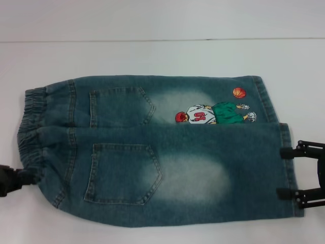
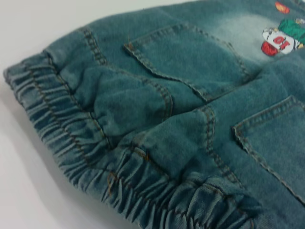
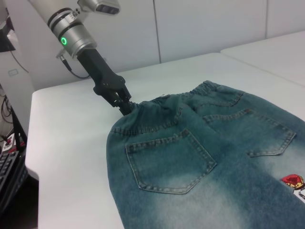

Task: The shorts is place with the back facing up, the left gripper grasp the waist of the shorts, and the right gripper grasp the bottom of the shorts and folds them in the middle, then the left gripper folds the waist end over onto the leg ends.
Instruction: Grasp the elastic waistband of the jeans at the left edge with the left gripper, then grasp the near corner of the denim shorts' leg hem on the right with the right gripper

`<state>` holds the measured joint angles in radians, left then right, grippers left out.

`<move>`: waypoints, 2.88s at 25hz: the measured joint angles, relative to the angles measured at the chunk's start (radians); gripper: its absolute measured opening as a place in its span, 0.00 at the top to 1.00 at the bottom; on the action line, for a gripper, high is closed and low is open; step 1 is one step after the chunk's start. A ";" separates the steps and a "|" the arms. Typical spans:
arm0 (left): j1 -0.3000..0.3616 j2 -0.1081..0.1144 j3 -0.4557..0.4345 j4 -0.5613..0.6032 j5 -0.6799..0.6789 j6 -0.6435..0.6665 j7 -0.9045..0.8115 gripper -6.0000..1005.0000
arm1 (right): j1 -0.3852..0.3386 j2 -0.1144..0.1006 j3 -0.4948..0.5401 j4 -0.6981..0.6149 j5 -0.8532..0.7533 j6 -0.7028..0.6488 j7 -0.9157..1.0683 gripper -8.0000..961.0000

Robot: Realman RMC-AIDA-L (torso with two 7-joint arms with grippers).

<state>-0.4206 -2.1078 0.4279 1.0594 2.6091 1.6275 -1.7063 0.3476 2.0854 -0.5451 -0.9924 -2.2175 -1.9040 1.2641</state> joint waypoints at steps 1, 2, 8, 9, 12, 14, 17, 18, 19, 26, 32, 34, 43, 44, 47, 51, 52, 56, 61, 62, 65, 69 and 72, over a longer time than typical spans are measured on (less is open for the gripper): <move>-0.001 0.001 0.000 0.000 -0.004 0.000 -0.001 0.59 | 0.000 0.001 0.003 0.000 0.000 -0.001 0.000 0.02; -0.003 0.001 0.002 0.000 -0.005 0.000 -0.001 0.64 | -0.001 0.001 0.005 0.000 0.000 -0.002 0.004 0.02; -0.012 -0.003 0.004 0.010 -0.013 0.003 -0.003 0.87 | 0.004 -0.008 0.037 -0.031 -0.009 -0.003 0.155 0.02; -0.015 -0.003 0.004 0.010 -0.014 0.006 -0.003 0.89 | 0.007 -0.013 0.035 -0.053 -0.021 -0.008 0.209 0.02; -0.024 -0.001 0.005 0.007 -0.014 0.005 -0.002 0.90 | 0.036 -0.018 0.017 -0.164 -0.120 -0.041 0.393 0.02; -0.036 -0.001 0.006 0.003 -0.015 -0.001 -0.002 0.91 | 0.047 -0.017 0.012 -0.187 -0.154 -0.050 0.430 0.02; -0.043 -0.001 0.006 0.002 -0.015 -0.001 -0.003 0.91 | 0.087 -0.016 -0.016 -0.232 -0.273 -0.073 0.537 0.02; -0.045 -0.001 0.006 0.002 -0.015 -0.001 -0.004 0.91 | 0.100 -0.017 -0.029 -0.237 -0.315 -0.076 0.572 0.02; -0.046 -0.001 0.006 0.002 -0.015 -0.001 -0.004 0.91 | 0.114 -0.018 -0.044 -0.238 -0.352 -0.078 0.601 0.02; -0.047 -0.003 0.007 0.002 -0.008 -0.002 -0.001 0.91 | 0.147 -0.005 -0.154 -0.229 -0.506 -0.068 0.749 0.02; -0.041 -0.004 0.008 0.002 -0.012 -0.001 0.006 0.91 | 0.150 -0.002 -0.211 -0.181 -0.527 -0.043 0.820 0.02; -0.040 -0.005 0.008 0.002 -0.013 0.002 0.007 0.91 | 0.153 -0.002 -0.232 -0.154 -0.529 -0.023 0.836 0.02; -0.038 -0.009 0.008 0.007 -0.013 0.006 0.008 0.91 | 0.181 -0.003 -0.264 -0.065 -0.534 0.047 0.855 0.02; -0.037 -0.009 0.008 0.008 -0.013 0.006 0.008 0.91 | 0.182 -0.002 -0.264 -0.062 -0.529 0.048 0.853 0.02; -0.036 -0.009 0.008 0.007 -0.014 0.003 0.012 0.91 | 0.184 0.001 -0.268 -0.057 -0.507 0.051 0.851 0.02; -0.036 -0.009 0.008 0.003 -0.014 -0.001 0.017 0.91 | 0.188 0.000 -0.268 -0.057 -0.490 0.051 0.849 0.02; -0.037 -0.009 0.008 0.003 -0.014 -0.001 0.018 0.91 | 0.189 0.000 -0.267 -0.056 -0.486 0.051 0.848 0.02; -0.037 -0.009 0.008 0.003 -0.014 -0.001 0.019 0.91 | 0.199 0.000 -0.267 -0.041 -0.477 0.053 0.840 0.04; -0.037 -0.009 0.008 0.003 -0.014 -0.005 0.021 0.91 | 0.205 -0.002 -0.259 -0.023 -0.444 0.058 0.827 0.06; -0.037 -0.009 0.009 0.003 -0.014 -0.008 0.023 0.91 | 0.205 -0.003 -0.258 -0.016 -0.437 0.060 0.825 0.07; -0.037 -0.011 0.014 0.002 -0.014 -0.011 0.028 0.91 | 0.206 -0.004 -0.260 -0.002 -0.431 0.064 0.826 0.08; -0.037 -0.013 0.016 0.001 -0.014 -0.011 0.031 0.91 | 0.207 -0.001 -0.264 0.004 -0.434 0.072 0.844 0.10; -0.038 -0.013 0.015 0.000 -0.014 -0.013 0.032 0.91 | 0.206 0.000 -0.267 0.005 -0.434 0.091 0.879 0.15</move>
<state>-0.4585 -2.1211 0.4434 1.0599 2.5952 1.6148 -1.6738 0.5538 2.0857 -0.8123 -0.9870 -2.6515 -1.8135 2.1434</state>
